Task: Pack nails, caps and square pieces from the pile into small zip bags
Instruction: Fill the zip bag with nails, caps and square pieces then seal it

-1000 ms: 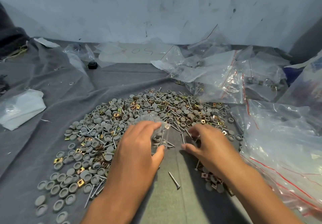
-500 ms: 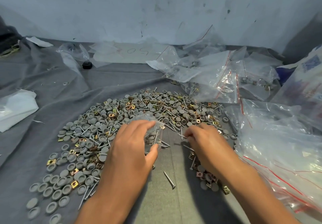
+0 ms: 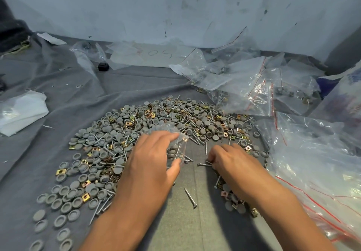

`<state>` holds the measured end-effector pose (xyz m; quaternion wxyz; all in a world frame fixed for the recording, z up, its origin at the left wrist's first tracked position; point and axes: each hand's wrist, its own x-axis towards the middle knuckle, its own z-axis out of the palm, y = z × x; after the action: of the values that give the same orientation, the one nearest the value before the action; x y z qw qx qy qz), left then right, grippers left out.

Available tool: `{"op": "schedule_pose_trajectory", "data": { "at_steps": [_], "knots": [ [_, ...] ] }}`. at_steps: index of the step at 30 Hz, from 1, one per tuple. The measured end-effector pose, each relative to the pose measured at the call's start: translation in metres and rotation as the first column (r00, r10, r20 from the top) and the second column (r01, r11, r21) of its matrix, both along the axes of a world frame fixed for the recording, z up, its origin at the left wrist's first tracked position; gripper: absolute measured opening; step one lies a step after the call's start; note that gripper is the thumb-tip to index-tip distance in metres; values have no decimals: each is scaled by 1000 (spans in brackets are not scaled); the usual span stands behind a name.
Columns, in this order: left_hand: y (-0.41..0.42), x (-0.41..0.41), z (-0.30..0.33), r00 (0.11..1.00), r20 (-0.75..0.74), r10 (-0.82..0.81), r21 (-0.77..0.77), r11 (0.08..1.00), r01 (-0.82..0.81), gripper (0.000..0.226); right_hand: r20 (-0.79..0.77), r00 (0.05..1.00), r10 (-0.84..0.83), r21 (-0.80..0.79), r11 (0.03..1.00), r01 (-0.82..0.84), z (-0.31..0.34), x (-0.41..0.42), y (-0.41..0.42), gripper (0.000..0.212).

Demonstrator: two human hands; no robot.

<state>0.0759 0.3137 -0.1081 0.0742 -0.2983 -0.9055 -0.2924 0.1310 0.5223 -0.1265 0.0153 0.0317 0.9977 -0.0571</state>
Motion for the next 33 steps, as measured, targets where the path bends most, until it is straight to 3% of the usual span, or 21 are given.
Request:
{"op": "schedule_pose_trajectory", "data": {
  "at_steps": [6,11,16,19,23,29,33],
  "knots": [
    [0,1,0,1000,-16,6,-20,1000,-7,59,22,997,72,114,991,-74,-7,4,-7,17],
    [0,2,0,1000,-10,9,-28,1000,-9,58,73,989,132,103,985,-139,-11,2,-12,58],
    [1,2,1,1000,-18,3,-43,999,-4,59,-111,987,121,-66,990,-128,-12,-2,-21,36],
    [1,3,0,1000,-23,4,-48,999,-5,60,-241,970,-20,-269,962,-47,0,-8,-17,26],
    [2,2,-1,999,-35,-1,-57,998,-1,62,-455,891,8,-411,885,-218,16,-4,-22,20],
    [3,0,-4,1000,-13,-7,-49,999,7,63,-532,833,153,-229,921,-316,15,-2,-34,28],
    [3,0,-5,1000,-15,-3,-43,999,2,65,-628,778,30,-319,902,-292,15,0,-37,26]
  ]
}}
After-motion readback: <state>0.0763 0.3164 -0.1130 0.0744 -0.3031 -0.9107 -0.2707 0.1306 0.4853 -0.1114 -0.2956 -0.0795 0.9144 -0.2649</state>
